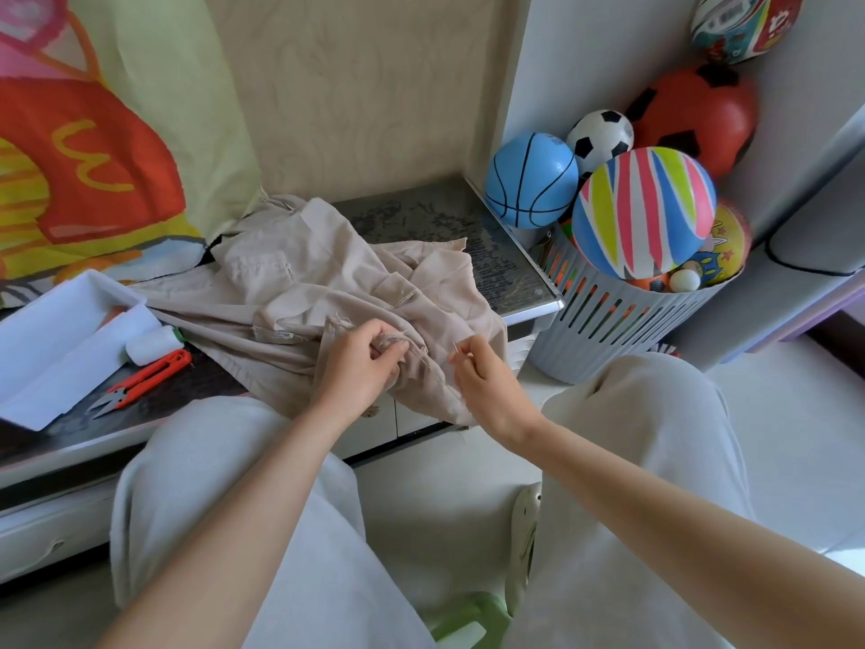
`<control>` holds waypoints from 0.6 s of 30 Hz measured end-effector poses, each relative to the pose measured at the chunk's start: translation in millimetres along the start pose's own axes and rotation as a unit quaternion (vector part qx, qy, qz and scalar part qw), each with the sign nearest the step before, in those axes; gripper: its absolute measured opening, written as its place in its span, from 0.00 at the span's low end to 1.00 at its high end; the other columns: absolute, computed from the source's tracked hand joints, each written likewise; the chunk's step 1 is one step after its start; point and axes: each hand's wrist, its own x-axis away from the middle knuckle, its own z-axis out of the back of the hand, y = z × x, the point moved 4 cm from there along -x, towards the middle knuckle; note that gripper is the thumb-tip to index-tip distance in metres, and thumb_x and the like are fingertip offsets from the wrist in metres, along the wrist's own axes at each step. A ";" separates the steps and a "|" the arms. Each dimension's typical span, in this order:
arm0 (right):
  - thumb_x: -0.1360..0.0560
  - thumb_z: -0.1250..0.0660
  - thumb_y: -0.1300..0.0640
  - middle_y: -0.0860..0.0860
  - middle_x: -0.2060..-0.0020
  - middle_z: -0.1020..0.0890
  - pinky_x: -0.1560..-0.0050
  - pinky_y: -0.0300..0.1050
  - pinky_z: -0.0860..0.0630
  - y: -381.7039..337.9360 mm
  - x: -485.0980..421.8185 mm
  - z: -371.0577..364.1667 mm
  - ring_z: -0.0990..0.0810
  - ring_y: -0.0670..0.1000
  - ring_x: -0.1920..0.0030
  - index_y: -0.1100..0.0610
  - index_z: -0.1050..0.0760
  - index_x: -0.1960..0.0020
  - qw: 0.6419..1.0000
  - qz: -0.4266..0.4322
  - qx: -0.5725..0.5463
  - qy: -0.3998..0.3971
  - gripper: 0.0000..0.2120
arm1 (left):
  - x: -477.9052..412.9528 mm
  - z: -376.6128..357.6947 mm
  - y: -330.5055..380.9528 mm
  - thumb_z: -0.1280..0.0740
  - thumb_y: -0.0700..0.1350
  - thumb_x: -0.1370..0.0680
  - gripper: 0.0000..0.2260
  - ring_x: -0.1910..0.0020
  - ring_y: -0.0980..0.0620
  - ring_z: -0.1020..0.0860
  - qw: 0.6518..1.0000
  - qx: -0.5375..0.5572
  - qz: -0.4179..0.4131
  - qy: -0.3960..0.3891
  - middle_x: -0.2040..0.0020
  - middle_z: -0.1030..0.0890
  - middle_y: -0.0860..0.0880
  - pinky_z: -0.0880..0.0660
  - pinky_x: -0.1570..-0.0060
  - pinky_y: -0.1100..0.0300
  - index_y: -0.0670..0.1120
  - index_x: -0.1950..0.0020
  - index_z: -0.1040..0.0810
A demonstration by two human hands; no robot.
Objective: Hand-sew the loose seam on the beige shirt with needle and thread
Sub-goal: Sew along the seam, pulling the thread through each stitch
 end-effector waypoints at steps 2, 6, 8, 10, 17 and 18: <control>0.19 0.48 0.57 0.48 0.63 0.28 0.69 0.31 0.34 15.0 5.4 6.7 0.32 0.46 0.65 0.59 0.32 0.50 0.997 -0.042 0.056 -0.017 0.08 | -0.5 1.0 2.1 0.32 0.44 0.24 0.06 0.68 0.49 0.23 1.000 -0.006 -0.010 0.012 0.68 0.21 0.44 0.23 0.61 0.50 0.49 0.61 0.25; 0.19 0.48 0.53 0.51 0.60 0.26 0.71 0.36 0.34 40.7 11.9 16.3 0.31 0.46 0.67 0.56 0.34 0.53 0.977 -0.091 0.186 -0.042 0.09 | -1.0 1.0 6.5 0.33 0.39 0.23 0.09 0.74 0.60 0.26 0.999 0.017 -0.013 0.030 0.68 0.23 0.45 0.26 0.66 0.61 0.48 0.61 0.26; 0.19 0.48 0.52 0.51 0.59 0.25 0.69 0.39 0.34 43.9 13.3 22.8 0.31 0.47 0.67 0.57 0.33 0.54 0.973 -0.099 0.207 -0.032 0.11 | -1.4 1.6 7.2 0.34 0.39 0.23 0.09 0.75 0.59 0.26 0.999 0.028 -0.013 0.034 0.70 0.23 0.48 0.26 0.66 0.61 0.48 0.61 0.26; 0.19 0.47 0.52 0.50 0.61 0.25 0.71 0.38 0.34 39.5 12.3 27.3 0.31 0.46 0.67 0.57 0.32 0.54 0.978 -0.086 0.187 -0.013 0.11 | 0.0 0.6 9.5 0.35 0.37 0.22 0.09 0.75 0.61 0.27 0.998 0.055 -0.009 0.030 0.70 0.24 0.48 0.28 0.69 0.67 0.47 0.61 0.26; 0.22 0.37 0.57 0.43 0.78 0.31 0.73 0.31 0.38 4.1 -4.7 13.9 0.31 0.41 0.78 0.56 0.25 0.46 0.997 -0.009 0.072 -0.016 0.07 | 5.4 -1.8 17.7 0.35 0.40 0.21 0.11 0.70 0.56 0.24 0.996 0.075 -0.045 -0.029 0.68 0.22 0.49 0.24 0.58 0.53 0.54 0.59 0.21; 0.23 0.36 0.56 0.43 0.78 0.32 0.74 0.29 0.37 0.2 -6.7 10.3 0.31 0.38 0.79 0.56 0.26 0.43 0.997 -0.007 0.072 -0.031 0.09 | 5.8 -1.4 17.0 0.35 0.40 0.21 0.12 0.69 0.56 0.24 0.995 0.074 -0.048 -0.035 0.68 0.21 0.50 0.23 0.58 0.52 0.56 0.59 0.20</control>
